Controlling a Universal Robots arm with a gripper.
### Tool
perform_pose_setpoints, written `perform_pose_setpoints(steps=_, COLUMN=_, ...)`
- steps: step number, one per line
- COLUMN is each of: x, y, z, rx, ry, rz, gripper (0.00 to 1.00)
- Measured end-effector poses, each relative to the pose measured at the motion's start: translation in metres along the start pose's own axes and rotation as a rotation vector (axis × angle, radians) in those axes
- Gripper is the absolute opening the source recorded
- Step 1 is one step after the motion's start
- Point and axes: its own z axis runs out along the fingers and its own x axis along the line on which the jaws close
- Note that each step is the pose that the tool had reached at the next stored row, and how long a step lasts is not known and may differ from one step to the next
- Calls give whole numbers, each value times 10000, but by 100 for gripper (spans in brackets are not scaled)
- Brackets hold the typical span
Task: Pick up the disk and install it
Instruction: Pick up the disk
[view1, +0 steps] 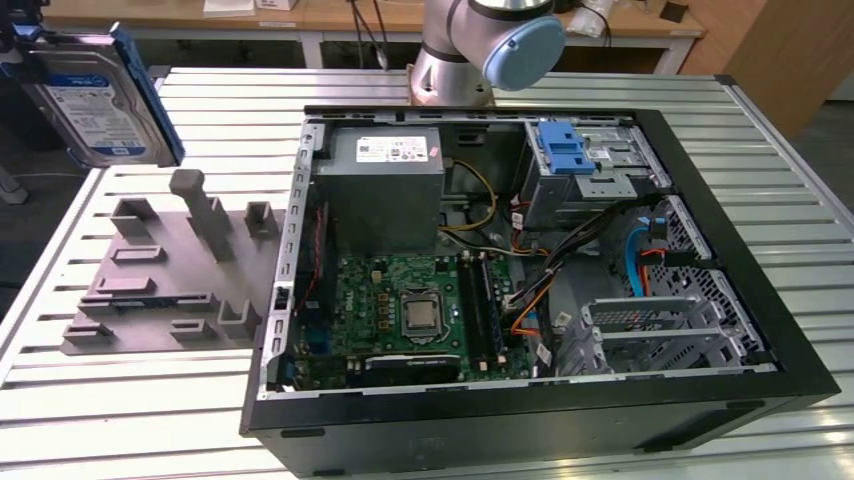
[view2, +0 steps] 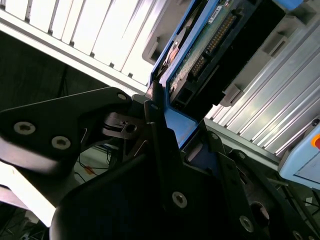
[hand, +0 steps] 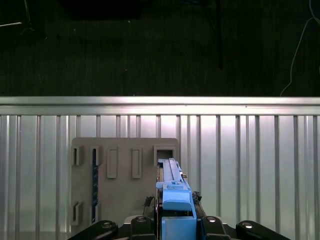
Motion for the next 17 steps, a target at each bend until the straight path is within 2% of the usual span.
perform_pose_setpoints(steps=17, x=-4, y=4, z=-250, rx=0, ry=0, rz=0, gripper=36)
